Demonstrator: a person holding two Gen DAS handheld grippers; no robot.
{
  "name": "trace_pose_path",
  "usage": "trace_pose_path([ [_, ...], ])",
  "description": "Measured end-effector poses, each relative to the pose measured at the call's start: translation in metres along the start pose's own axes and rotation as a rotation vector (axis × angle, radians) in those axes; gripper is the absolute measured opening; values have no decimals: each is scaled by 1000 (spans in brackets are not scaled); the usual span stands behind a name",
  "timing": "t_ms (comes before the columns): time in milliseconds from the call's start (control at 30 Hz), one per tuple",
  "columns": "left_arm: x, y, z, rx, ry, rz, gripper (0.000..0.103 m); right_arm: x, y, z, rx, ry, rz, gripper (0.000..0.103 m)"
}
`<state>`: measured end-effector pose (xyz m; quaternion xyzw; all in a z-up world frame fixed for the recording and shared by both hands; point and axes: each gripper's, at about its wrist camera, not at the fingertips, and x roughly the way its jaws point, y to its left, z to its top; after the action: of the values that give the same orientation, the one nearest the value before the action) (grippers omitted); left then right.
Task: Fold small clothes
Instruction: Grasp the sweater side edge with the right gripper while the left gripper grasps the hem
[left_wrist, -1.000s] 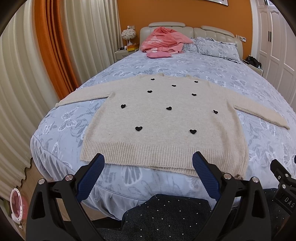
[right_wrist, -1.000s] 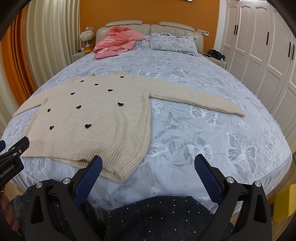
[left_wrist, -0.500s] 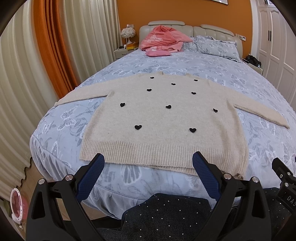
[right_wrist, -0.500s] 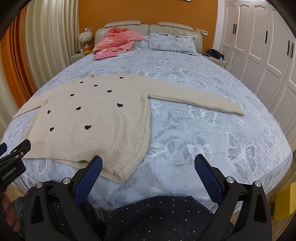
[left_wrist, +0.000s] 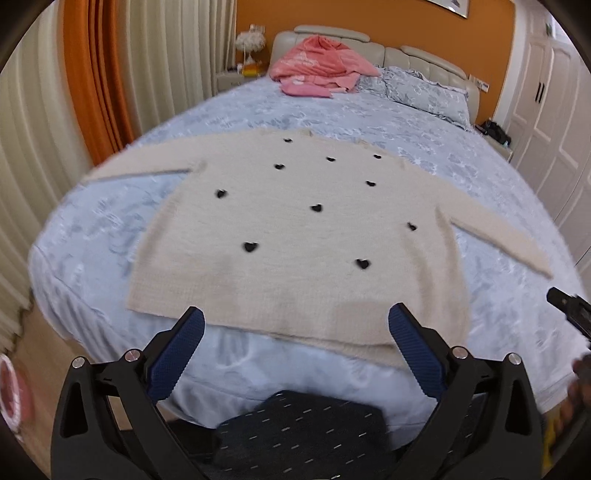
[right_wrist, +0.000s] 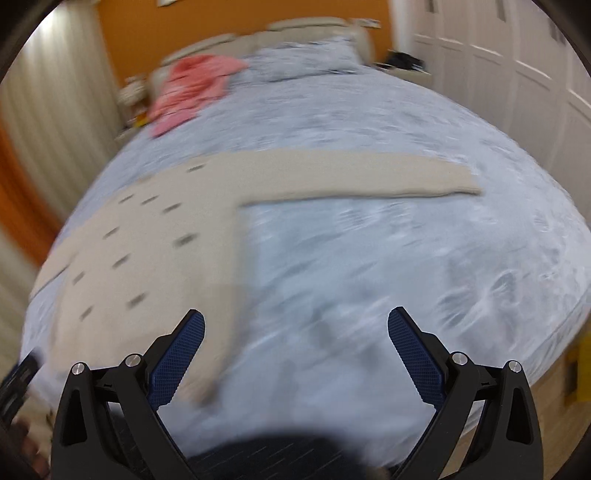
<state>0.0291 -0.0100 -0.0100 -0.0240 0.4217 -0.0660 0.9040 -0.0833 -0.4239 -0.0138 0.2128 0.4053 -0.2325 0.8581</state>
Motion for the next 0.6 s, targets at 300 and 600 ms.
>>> trace_pose_path([
  [300,58,-55,27,63,61,-12,98,143,-199,111,563,103,16,88],
  [600,113,-64,29,106,136,-27,98,196,-182,154,475,82,18,11],
])
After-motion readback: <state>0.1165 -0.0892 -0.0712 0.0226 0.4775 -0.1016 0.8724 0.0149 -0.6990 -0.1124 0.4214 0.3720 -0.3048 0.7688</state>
